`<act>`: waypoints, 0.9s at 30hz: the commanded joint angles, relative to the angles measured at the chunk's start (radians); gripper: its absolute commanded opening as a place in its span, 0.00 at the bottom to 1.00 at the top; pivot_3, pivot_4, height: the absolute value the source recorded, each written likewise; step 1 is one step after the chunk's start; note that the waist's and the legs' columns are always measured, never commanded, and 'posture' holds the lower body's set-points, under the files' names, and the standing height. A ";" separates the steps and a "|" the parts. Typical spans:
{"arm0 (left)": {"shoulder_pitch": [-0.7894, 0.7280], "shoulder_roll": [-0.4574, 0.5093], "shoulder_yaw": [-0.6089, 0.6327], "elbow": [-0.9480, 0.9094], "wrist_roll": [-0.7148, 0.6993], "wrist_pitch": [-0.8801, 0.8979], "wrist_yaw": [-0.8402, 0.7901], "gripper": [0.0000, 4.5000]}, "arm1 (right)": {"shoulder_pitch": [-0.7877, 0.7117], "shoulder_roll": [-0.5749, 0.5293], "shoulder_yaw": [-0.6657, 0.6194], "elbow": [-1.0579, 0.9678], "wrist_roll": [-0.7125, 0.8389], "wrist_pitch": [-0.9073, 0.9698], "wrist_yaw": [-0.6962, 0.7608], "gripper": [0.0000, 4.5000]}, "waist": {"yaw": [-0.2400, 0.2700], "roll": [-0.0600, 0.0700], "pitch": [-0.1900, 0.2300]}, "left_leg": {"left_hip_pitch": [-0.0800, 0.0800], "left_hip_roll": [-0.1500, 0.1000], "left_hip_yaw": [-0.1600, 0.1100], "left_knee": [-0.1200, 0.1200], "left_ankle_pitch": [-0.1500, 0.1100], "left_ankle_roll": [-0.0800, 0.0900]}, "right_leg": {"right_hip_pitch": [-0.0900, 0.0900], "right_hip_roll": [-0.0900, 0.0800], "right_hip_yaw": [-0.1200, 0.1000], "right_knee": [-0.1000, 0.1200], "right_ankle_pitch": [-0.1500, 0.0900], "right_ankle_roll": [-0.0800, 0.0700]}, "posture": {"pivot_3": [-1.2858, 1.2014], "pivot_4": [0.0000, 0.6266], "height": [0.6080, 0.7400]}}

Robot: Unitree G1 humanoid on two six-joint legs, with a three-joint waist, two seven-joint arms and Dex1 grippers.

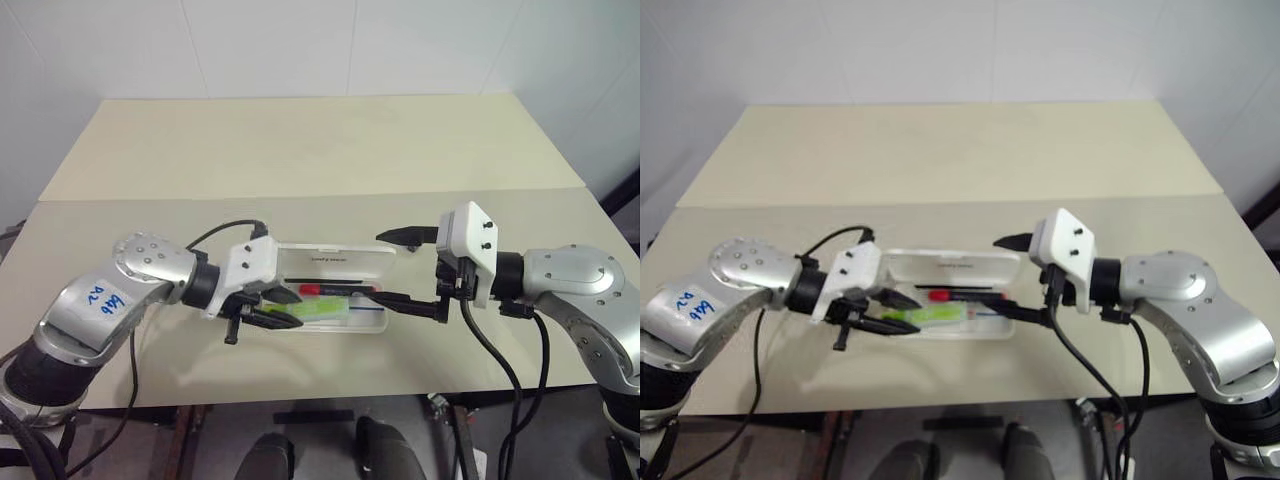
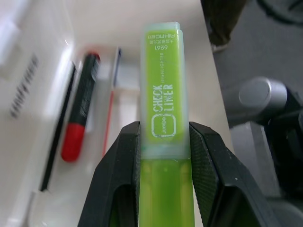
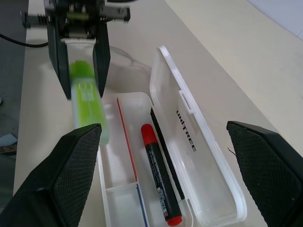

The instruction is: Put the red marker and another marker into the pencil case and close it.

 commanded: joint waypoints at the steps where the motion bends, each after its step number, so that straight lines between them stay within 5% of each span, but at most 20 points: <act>1: -0.013 -0.011 -0.033 0.009 0.060 -0.049 0.002 0.23 | 0.005 -0.016 -0.030 -0.044 0.013 0.002 -0.009 1.00 | 0.001 0.000 0.000 | 0.000 0.000 0.000 0.000 -0.001 0.002 | 0.000 0.000 0.000 0.000 0.000 0.000 | 0.52 0.24 1.00; 27: -0.074 -0.131 -0.125 0.161 0.258 -0.162 -0.030 0.23 | 0.155 -0.045 -0.078 -0.136 0.066 0.054 -0.056 1.00 | 0.022 0.000 0.000 | 0.000 0.000 0.005 0.002 -0.001 0.003 | 0.001 0.000 0.000 0.002 0.000 0.000 | 0.52 0.24 1.00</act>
